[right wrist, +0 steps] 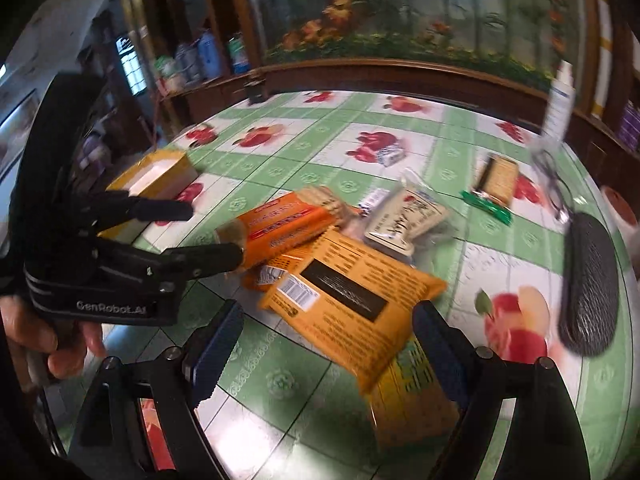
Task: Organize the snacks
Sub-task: 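Move both tools back toward the remaining snacks on the table, then grasp the orange cracker pack with the left gripper while the right grasps a yellow biscuit pack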
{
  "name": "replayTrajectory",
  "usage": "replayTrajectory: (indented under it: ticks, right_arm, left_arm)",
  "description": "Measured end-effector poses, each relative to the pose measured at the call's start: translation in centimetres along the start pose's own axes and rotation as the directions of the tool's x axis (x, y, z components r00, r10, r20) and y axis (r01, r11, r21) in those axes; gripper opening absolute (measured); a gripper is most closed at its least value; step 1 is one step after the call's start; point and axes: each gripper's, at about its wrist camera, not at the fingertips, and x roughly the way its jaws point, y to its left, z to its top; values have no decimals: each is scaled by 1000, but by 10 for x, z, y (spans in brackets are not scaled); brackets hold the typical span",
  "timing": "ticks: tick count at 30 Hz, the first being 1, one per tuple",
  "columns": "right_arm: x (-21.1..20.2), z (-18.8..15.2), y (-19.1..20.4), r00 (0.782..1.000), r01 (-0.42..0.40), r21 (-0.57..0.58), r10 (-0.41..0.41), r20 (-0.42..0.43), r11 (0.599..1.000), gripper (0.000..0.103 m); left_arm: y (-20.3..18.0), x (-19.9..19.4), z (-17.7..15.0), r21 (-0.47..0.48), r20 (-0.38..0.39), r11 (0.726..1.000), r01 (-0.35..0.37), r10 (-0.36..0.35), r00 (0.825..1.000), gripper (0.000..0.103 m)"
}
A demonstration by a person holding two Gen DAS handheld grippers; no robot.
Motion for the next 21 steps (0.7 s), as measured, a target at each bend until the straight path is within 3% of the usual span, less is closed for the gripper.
replayTrajectory:
  ticks: [5, 12, 16, 17, 18, 21]
  right_arm:
    - [16, 7, -10, 999, -17, -37, 16, -28, 999, 96]
    - [32, 15, -21, 993, -62, -54, 56, -101, 997, 96]
    - [38, 11, -15, 993, -45, -80, 36, -112, 996, 97]
    - [37, 10, -15, 993, -42, -82, 33, -109, 996, 97]
    - [36, 9, -15, 994, -36, -78, 27, -107, 996, 96]
    - [33, 8, -13, 995, -26, -59, 20, -100, 998, 96]
  left_arm:
    - [3, 14, 5, 12, -35, 999, 33, -32, 999, 80]
    - [-4, 35, 13, 37, -81, 998, 56, -53, 995, 80]
    - [1, 44, 17, -6, -77, 997, 79, -79, 994, 81]
    - [3, 44, 17, -19, -64, 997, 73, -74, 995, 80]
    - [6, 43, 17, -30, -51, 997, 74, -75, 996, 67]
    - [19, 39, 14, -75, -43, 992, 101, -104, 994, 53]
